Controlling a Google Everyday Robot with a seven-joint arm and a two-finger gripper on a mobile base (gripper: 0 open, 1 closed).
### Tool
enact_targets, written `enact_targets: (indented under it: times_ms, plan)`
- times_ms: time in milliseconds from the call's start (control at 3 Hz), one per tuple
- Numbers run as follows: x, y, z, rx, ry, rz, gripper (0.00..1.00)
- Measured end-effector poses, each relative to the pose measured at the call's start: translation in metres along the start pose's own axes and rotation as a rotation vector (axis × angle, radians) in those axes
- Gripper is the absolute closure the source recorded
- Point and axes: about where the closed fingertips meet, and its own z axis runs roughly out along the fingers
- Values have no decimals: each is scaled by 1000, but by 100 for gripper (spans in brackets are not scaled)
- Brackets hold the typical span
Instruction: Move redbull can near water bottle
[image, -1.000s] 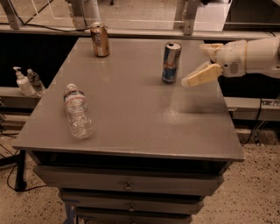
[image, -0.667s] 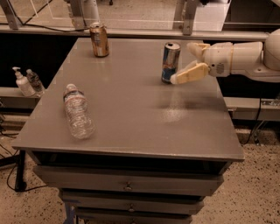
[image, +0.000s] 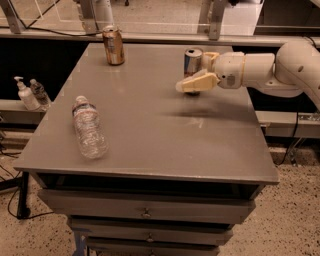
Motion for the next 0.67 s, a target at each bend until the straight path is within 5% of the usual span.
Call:
enact_targets:
  times_ms: [667]
  plan:
    - [7,-12,-2,31,-3,-16,64]
